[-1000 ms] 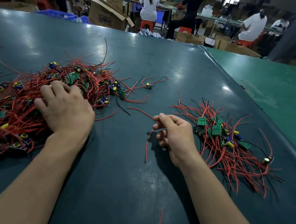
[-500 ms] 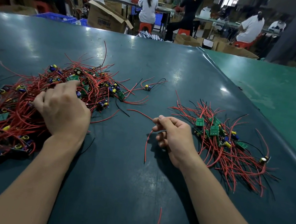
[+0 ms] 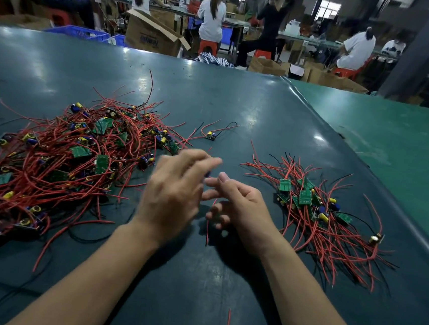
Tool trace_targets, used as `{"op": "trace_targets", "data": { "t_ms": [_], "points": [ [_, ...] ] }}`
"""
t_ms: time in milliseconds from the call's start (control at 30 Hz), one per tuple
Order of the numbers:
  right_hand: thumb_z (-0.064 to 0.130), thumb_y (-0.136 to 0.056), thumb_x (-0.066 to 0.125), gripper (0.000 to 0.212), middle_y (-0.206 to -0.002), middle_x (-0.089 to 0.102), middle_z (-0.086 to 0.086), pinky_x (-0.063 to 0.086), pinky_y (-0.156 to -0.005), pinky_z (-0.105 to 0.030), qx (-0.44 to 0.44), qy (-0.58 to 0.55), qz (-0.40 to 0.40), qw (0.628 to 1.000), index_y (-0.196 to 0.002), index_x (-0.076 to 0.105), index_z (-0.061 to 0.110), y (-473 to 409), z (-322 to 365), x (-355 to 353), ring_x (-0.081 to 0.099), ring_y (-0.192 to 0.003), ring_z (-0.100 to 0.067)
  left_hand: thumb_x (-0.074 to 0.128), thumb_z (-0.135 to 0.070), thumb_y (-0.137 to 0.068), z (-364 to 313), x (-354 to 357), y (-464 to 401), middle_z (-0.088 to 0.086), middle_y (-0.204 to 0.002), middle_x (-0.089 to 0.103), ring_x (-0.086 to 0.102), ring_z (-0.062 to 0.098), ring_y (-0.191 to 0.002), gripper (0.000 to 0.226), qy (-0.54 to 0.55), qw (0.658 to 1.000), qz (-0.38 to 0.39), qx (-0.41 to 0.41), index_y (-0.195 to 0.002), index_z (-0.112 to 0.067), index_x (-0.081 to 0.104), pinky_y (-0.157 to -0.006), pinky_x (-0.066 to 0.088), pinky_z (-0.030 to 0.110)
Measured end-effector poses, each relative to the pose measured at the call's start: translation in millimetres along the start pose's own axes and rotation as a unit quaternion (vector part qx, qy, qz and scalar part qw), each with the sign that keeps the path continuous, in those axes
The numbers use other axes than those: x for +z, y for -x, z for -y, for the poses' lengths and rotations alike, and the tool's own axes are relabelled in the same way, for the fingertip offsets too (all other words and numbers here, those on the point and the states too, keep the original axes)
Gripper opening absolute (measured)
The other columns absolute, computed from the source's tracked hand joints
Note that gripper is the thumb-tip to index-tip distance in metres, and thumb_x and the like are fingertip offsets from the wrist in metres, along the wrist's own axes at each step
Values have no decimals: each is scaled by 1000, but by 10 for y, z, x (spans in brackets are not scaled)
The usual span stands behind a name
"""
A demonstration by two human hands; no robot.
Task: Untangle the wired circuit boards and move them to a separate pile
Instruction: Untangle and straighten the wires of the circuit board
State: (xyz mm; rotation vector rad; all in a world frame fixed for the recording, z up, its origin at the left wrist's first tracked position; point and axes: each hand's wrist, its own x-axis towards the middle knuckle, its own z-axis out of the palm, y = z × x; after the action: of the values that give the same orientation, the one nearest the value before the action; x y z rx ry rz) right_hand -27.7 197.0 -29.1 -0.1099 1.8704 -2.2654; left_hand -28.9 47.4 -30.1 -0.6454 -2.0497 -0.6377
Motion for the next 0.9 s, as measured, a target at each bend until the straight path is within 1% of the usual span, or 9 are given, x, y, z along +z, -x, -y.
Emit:
{"op": "trace_targets", "data": {
  "t_ms": [100, 200, 300, 367, 433, 533, 633, 700, 900],
  "points": [
    [41, -87, 59, 32, -78, 68, -6, 42, -39, -22, -9, -50, 37, 998, -92, 70, 11, 24, 9, -9, 60, -56, -15, 63, -5, -84, -71, 26, 23, 7, -102, 55, 59, 18, -84, 25, 125, 992, 20, 15, -109, -9, 65, -75, 52, 25],
    [34, -82, 62, 25, -91, 67, -10, 49, -49, -28, -14, -83, 53, 995, -96, 71, 14, 19, -6, -26, 60, -72, -17, 72, 7, -79, -24, 17, 37, 10, -92, 63, 62, 21, -79, 26, 153, 988, 17, -17, -103, 1, 68, -75, 53, 33],
    [25, -81, 64, 27, -95, 71, -11, 51, -53, -28, 2, -112, 58, 992, -103, 70, 10, 6, -24, -41, 62, -74, -17, 80, 5, -73, 22, 18, 55, 12, -103, 66, 65, 25, -94, 30, 166, 985, 43, -32, -99, 1, 69, -85, 53, 36],
    [19, -79, 66, 20, -92, 73, -11, 53, -53, -25, 2, -124, 43, 991, -96, 74, 11, -8, -49, -41, 65, -70, -15, 80, 3, -71, 48, 17, 64, 11, -105, 66, 64, 27, -101, 30, 170, 982, 66, -56, -98, 0, 67, -89, 52, 41],
    [13, -74, 69, 16, -89, 73, -12, 56, -59, -25, -15, -136, 16, 990, -88, 77, 12, -33, -79, -44, 68, -72, -17, 74, 4, -71, 60, 11, 87, 7, -101, 66, 64, 24, -99, 29, 189, 975, 78, -84, -97, -3, 64, -86, 51, 42],
    [4, -75, 71, 15, -88, 74, -9, 56, -68, -24, -76, -93, -23, 992, -86, 76, 12, -57, -109, -64, 68, -77, -16, 60, 2, -73, 30, 19, 119, 1, -97, 66, 65, 17, -92, 24, 265, 949, 90, -143, -96, -7, 61, -80, 53, 37],
    [-10, -82, 66, 25, -89, 75, -8, 55, -78, -26, -126, -40, -37, 991, -92, 75, 12, -49, -119, -82, 68, -83, -16, 66, -12, -77, 22, 58, 121, 0, -92, 66, 66, 15, -81, 20, 301, 921, 87, -233, -95, -8, 61, -75, 56, 36],
    [-17, -82, 61, 33, -90, 74, -7, 55, -82, -26, -143, -27, -39, 989, -95, 73, 10, -44, -121, -94, 68, -87, -17, 70, -19, -78, 33, 66, 114, -1, -89, 67, 67, 17, -76, 24, 304, 912, 104, -255, -100, -11, 64, -71, 57, 36],
    [-20, -79, 62, 32, -86, 74, -9, 57, -72, -25, -116, -102, -75, 985, -93, 71, 7, -64, -131, -124, 70, -81, -18, 75, -1, -82, 51, 52, 106, 0, -87, 68, 65, 18, -74, 14, 278, 930, 95, -221, -91, -11, 72, -67, 54, 28]
  ]
}}
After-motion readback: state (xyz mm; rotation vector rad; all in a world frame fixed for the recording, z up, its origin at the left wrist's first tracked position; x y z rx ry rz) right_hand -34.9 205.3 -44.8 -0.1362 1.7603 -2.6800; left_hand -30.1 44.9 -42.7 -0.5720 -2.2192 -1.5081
